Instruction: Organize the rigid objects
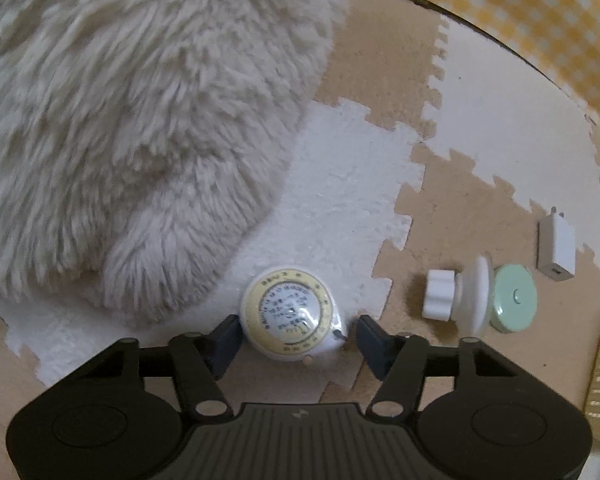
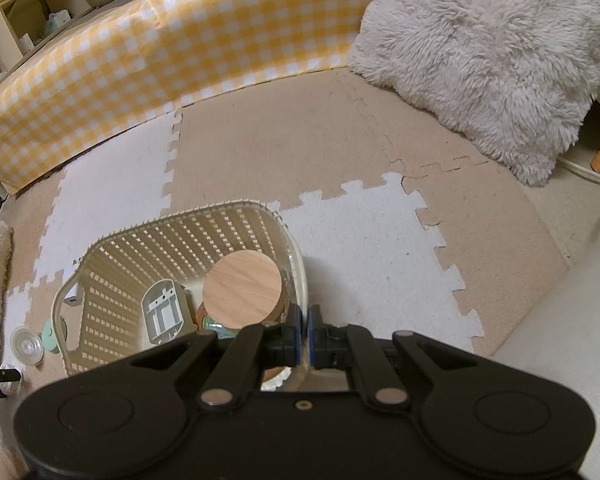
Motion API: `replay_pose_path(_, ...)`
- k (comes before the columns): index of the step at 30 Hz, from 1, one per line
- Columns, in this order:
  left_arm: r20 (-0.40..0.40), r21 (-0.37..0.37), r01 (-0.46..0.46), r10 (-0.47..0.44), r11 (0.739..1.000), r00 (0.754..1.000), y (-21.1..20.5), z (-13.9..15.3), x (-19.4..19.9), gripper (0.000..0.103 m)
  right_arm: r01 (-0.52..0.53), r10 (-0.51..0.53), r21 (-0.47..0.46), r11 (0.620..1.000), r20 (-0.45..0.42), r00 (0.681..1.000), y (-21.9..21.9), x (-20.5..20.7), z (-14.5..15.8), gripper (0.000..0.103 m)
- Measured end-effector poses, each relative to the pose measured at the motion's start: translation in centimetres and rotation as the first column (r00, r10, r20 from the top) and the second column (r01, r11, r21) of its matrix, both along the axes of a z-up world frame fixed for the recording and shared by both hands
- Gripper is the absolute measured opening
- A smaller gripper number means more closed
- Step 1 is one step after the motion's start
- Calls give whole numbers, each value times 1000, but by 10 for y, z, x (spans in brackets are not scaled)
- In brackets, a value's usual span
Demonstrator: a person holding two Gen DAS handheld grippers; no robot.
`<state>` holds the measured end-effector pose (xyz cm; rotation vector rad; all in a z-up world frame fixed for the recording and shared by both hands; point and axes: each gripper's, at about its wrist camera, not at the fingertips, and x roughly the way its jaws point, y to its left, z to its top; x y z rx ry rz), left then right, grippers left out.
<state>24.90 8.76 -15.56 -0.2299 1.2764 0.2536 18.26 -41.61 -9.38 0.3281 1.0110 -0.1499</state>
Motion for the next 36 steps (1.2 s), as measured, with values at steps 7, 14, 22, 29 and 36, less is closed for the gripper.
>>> replay_pose_path(7, 22, -63, 14, -12, 998, 1000, -4, 5, -2, 57, 0, 0, 0, 1000, 0, 1000, 0, 0, 0, 4)
replay_pose_path(14, 57, -95, 20, -14, 995, 998, -12, 12, -4, 56, -1, 1, -2, 1000, 0, 1000, 0, 0, -1, 4)
replay_pose_path(22, 23, -57, 73, -72, 996, 997, -19, 4, -2, 57, -1, 1, -1, 1000, -1, 1000, 1, 0, -1, 4)
replay_pose_path(29, 9, 62, 158, -159, 985, 987, -31, -4, 1, 72, -2, 2, -2, 1000, -1, 1000, 1, 0, -1, 4)
replay_pose_path(36, 4, 58, 148, -149, 987, 989, -31, -1, 2, 57, -2, 2, -2, 1000, -1, 1000, 1, -1, -1, 4)
